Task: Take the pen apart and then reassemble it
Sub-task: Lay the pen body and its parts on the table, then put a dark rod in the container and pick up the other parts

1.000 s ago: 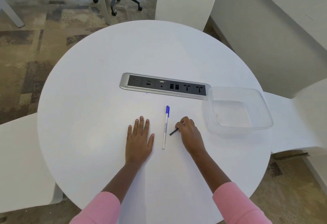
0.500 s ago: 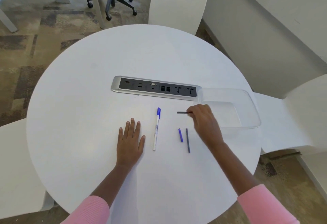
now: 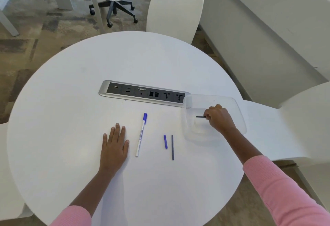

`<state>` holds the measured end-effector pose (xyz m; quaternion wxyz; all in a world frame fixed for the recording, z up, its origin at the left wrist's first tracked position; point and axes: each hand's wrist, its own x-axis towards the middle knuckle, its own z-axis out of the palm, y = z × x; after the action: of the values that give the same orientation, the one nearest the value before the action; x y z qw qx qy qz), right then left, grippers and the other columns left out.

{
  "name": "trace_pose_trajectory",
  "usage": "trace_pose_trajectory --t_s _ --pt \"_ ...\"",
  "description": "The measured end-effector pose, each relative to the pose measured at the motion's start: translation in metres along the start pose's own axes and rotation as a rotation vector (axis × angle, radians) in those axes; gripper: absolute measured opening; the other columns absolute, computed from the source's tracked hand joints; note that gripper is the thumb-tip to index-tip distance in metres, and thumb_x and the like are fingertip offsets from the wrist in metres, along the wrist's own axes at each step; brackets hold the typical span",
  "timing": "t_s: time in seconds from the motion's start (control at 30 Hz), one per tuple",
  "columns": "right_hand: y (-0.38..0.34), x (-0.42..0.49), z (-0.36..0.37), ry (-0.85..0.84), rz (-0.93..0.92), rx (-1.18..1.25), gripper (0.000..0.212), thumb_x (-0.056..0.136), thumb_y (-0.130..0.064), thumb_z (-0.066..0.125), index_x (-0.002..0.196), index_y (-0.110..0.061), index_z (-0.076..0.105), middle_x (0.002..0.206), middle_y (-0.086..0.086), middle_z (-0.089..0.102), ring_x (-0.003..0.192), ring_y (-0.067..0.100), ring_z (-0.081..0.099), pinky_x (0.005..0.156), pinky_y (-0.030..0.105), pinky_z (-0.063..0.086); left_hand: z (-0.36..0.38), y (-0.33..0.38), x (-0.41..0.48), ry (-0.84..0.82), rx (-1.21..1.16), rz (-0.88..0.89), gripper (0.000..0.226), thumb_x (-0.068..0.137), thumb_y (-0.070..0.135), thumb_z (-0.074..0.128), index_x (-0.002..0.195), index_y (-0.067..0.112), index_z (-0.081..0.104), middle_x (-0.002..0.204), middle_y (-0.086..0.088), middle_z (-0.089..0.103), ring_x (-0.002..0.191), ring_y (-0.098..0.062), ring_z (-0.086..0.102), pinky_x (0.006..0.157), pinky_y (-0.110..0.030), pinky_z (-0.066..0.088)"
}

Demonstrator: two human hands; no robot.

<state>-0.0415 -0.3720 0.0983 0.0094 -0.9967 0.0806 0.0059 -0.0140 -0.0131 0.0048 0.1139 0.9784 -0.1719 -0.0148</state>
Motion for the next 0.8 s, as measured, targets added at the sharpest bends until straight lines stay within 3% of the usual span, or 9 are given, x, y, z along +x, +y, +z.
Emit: trace_pose_trajectory --t_s 0.13,0.5,0.67,0.8 --pt "0.006 0.006 0.01 -0.197 0.027 -0.097 0.024 0.083 -0.001 0.047 0.095 -0.012 0.066 0.103 0.007 0.067 0.101 0.029 0.05 0.076 0.035 0.037 0.002 0.001 0.0 -0.004 -0.017 -0.013 0.054 0.087 0.028 0.029 0.128 0.0 0.05 0.134 -0.022 0.051 0.119 -0.036 0.054 0.095 -0.054 0.041" --pt "0.013 0.012 0.014 -0.238 0.045 -0.055 0.022 0.081 -0.003 0.052 0.096 -0.014 0.063 0.105 0.006 0.065 0.102 0.027 0.052 0.081 0.034 0.039 0.003 0.002 0.0 0.027 -0.006 -0.019 0.055 0.087 0.027 0.029 0.129 -0.002 0.05 0.135 -0.023 0.05 0.118 -0.039 0.053 0.094 -0.056 0.041" --pt "0.01 0.012 -0.019 0.002 0.188 0.251 0.015 0.081 -0.002 0.055 0.09 -0.008 0.066 0.094 0.014 0.067 0.094 0.032 0.057 0.08 0.039 0.046 0.002 0.003 0.0 0.018 -0.017 -0.025 0.055 0.088 0.028 0.028 0.129 -0.001 0.049 0.135 -0.023 0.049 0.119 -0.039 0.053 0.094 -0.056 0.041" --pt "-0.018 -0.001 -0.055 0.244 0.19 0.498 0.013 0.08 0.001 0.056 0.083 -0.006 0.066 0.087 0.011 0.067 0.077 0.023 0.059 0.074 0.035 0.048 0.0 0.003 -0.001 -0.001 -0.036 -0.028 0.054 0.088 0.027 0.029 0.13 0.0 0.049 0.136 -0.022 0.049 0.12 -0.037 0.052 0.095 -0.055 0.04"
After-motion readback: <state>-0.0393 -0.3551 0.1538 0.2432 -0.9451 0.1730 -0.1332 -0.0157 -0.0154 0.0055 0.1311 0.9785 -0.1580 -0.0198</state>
